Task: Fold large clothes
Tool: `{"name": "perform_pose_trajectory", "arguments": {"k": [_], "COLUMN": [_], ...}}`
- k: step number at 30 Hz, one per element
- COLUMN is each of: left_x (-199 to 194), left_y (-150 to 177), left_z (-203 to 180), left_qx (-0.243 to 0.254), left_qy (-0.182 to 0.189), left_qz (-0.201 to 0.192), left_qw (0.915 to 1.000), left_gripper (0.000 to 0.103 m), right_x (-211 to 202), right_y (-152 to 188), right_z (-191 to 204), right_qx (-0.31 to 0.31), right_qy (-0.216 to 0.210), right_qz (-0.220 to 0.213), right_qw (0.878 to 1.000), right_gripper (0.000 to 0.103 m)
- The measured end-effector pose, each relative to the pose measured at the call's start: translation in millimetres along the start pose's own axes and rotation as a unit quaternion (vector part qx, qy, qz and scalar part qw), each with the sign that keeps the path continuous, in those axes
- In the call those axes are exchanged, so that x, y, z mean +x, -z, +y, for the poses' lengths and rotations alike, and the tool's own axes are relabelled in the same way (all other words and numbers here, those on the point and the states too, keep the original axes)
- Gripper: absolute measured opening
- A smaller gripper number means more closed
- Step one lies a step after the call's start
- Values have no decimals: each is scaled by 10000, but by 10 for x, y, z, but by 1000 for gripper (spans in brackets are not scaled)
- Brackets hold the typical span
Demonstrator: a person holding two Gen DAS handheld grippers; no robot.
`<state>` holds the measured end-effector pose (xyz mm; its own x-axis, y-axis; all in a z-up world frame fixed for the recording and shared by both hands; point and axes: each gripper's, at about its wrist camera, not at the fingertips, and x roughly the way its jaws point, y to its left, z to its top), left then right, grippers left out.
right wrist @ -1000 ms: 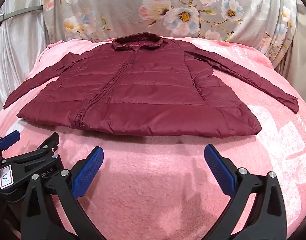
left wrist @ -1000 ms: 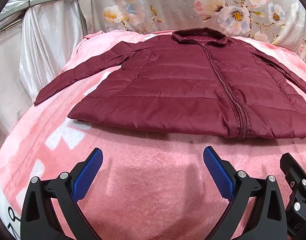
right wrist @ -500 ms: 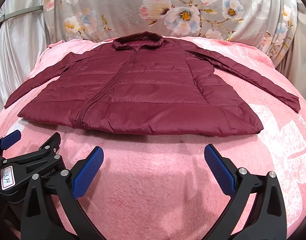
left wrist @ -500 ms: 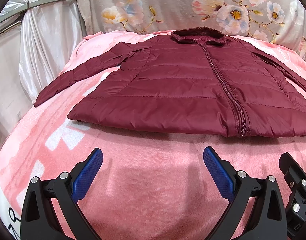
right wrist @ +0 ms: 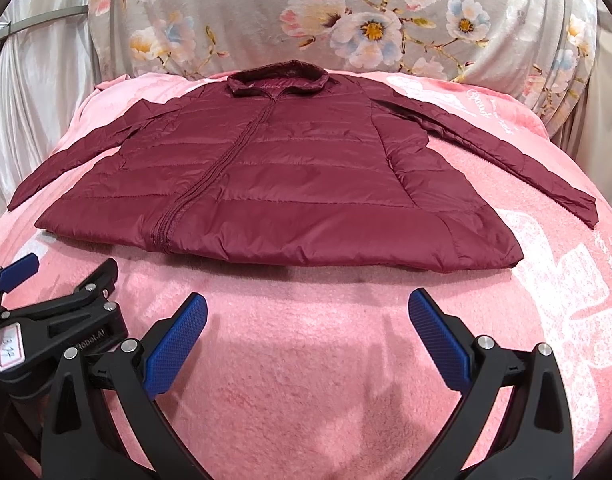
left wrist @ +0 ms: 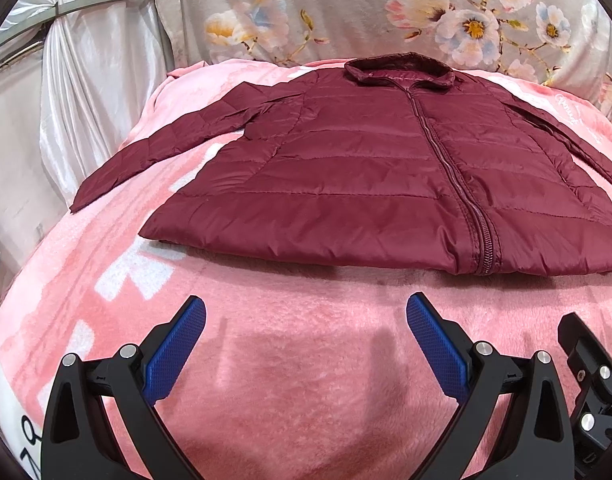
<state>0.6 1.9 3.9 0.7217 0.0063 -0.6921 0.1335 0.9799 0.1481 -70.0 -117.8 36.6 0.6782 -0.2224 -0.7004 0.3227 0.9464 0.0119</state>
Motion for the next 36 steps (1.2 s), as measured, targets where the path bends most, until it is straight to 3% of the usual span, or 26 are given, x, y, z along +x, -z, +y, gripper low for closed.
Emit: {"name": "perform_pose_trajectory", "arguments": {"k": [13,36], "left_x": [-294,-455], "left_y": [-143,-180], "left_z": [103,48], "left_qx": [56,227], "left_qy": [60,163], "left_qz": [477,652], "left_qw": [9988,9975], "left_gripper": [98,98], "right_x": [-287,-407], "right_y": [-111,-152], "right_z": [-66,-93], "right_qx": [45,10], "right_qy": [-24,-89], "right_qz": [263,397], "right_qw": [9996,9992], "right_gripper": [98,98]}}
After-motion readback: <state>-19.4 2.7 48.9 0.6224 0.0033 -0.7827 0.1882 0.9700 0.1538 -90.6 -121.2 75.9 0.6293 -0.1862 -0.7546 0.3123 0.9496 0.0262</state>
